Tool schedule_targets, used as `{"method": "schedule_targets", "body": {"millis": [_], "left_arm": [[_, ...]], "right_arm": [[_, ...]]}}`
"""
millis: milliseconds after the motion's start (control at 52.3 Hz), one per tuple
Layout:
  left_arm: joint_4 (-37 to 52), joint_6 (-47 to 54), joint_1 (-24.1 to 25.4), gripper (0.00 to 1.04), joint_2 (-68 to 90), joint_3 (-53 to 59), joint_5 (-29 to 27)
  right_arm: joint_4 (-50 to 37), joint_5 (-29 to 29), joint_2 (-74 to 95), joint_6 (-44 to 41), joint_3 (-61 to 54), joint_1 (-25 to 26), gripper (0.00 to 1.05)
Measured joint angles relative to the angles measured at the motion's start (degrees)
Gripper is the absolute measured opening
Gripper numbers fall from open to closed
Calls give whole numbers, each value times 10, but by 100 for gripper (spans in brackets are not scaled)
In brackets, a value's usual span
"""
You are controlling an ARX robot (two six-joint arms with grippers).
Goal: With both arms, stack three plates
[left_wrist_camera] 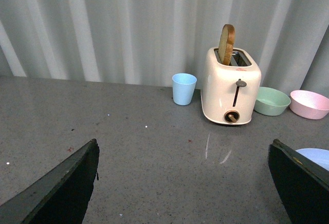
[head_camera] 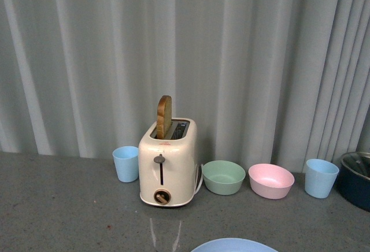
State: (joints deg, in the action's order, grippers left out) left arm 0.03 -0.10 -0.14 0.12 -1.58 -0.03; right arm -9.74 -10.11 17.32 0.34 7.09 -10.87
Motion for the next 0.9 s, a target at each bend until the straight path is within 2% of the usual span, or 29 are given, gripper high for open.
{"method": "schedule_targets", "body": {"millis": [153, 230, 325, 383, 478, 899], "left_arm": [[0, 0, 0, 98, 0, 0, 0], [0, 0, 0, 98, 0, 0, 0], [0, 0, 0, 98, 0, 0, 0], [0, 0, 0, 98, 0, 0, 0], [0, 0, 0, 98, 0, 0, 0], [0, 0, 0, 98, 0, 0, 0]], "right_arm": [[6, 25, -28, -2, -17, 29, 3], [15, 91, -42, -2, -24, 77, 3], [19, 96, -53, -2, -31, 104, 3], [21, 98, -61, -2, -35, 107, 3], [97, 101, -129, -2, -43, 107, 3], [99, 101, -170, -2, -67, 107, 3]]}}
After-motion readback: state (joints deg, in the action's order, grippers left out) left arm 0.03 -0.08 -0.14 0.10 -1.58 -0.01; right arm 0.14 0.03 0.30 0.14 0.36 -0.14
